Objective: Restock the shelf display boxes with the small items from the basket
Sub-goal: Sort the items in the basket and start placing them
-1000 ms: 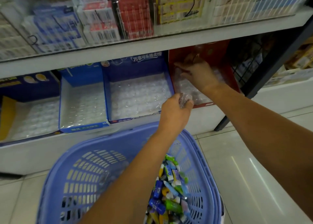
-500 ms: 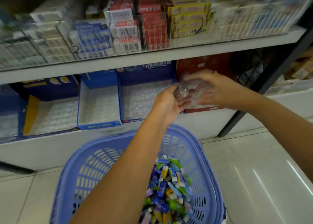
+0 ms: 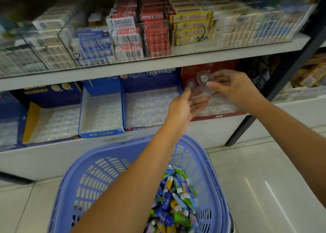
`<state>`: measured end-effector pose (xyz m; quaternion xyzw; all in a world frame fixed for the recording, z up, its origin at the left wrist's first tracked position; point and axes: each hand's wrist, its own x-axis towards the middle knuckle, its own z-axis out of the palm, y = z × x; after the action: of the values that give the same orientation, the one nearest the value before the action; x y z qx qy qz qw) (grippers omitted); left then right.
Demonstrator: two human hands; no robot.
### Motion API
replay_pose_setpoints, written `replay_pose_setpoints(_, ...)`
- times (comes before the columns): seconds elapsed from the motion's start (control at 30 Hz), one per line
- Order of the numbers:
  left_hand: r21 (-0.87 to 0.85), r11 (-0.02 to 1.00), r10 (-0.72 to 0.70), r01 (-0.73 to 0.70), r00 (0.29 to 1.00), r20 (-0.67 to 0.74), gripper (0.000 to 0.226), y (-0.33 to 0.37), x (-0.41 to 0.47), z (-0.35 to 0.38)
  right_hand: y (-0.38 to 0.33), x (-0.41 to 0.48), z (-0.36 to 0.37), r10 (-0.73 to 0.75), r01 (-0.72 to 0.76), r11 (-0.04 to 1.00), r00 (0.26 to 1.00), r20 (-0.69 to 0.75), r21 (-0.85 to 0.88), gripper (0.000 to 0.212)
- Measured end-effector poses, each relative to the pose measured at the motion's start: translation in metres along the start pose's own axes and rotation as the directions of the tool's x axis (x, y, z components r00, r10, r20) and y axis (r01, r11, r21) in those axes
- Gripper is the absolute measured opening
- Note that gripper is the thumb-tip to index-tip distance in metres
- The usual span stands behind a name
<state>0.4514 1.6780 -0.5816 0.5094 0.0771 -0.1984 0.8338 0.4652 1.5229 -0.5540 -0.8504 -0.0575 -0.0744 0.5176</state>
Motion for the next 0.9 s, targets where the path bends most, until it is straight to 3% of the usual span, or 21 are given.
replay_pose_setpoints(0.03, 0.2, 0.976, 0.087, -0.085, 0.996, -0.003, 0.03, -0.005, 0.0, 0.001, 0.007, 0.005, -0.003, 0.007, -0.01, 0.998, 0.999, -0.033, -0.069, 0.023)
replay_pose_setpoints(0.07, 0.447, 0.876, 0.183, -0.181, 0.982, 0.039, 0.025, -0.011, 0.0, 0.0, 0.014, 0.009, -0.004, 0.018, -0.027, 0.99, 0.998, -0.06, -0.139, 0.025)
replay_pose_setpoints(0.13, 0.821, 0.441, 0.262, -0.363, 0.927, 0.269, 0.032, -0.025, 0.001, -0.005, 0.028, 0.018, -0.005, 0.054, -0.074, 0.978, 0.993, -0.104, -0.193, 0.025)
replay_pose_setpoints(0.2, 0.888, 0.048, 0.141, -0.457, 0.883, 0.447, 0.051, -0.037, 0.003, -0.007, 0.039, 0.028, -0.003, 0.084, -0.105, 0.978, 0.989, -0.118, -0.178, 0.03)
replay_pose_setpoints(0.23, 0.88, -0.088, 0.087, -0.467, 0.876, 0.474, 0.059, -0.042, 0.005, -0.009, 0.044, 0.033, -0.001, 0.1, -0.122, 0.972, 0.988, -0.119, -0.198, 0.035)
replay_pose_setpoints(0.3, 0.847, -0.268, 0.042, -0.458, 0.873, 0.486, 0.069, -0.049, 0.009, -0.013, 0.054, 0.043, 0.003, 0.096, -0.13, 0.927, 0.989, -0.111, -0.352, 0.046)
replay_pose_setpoints(0.37, 0.814, -0.36, 0.029, -0.456, 0.866, 0.498, 0.075, -0.055, 0.01, -0.016, 0.062, 0.051, 0.006, 0.048, -0.077, 0.872, 0.996, -0.074, -0.483, 0.049)
replay_pose_setpoints(0.43, 0.797, -0.397, 0.03, -0.455, 0.862, 0.507, 0.08, -0.059, 0.009, -0.018, 0.068, 0.055, 0.011, 0.026, -0.044, 0.893, 0.999, -0.045, -0.448, 0.044)
replay_pose_setpoints(0.57, 0.781, -0.44, 0.027, -0.443, 0.863, 0.505, 0.083, -0.062, 0.009, -0.017, 0.074, 0.06, 0.015, -0.072, 0.05, 0.918, 0.997, -0.039, -0.394, 0.039)
replay_pose_setpoints(0.73, 0.789, -0.474, 0.042, -0.391, 0.885, 0.463, 0.081, -0.067, 0.01, -0.014, 0.072, 0.068, 0.002, -0.092, 0.131, 0.808, 0.991, 0.096, -0.575, 0.041)
replay_pose_setpoints(0.9, 0.789, -0.507, 0.078, -0.347, 0.893, 0.443, 0.085, -0.072, 0.011, -0.011, 0.061, 0.068, 0.001, -0.09, 0.161, 0.752, 0.986, 0.142, -0.639, 0.042)
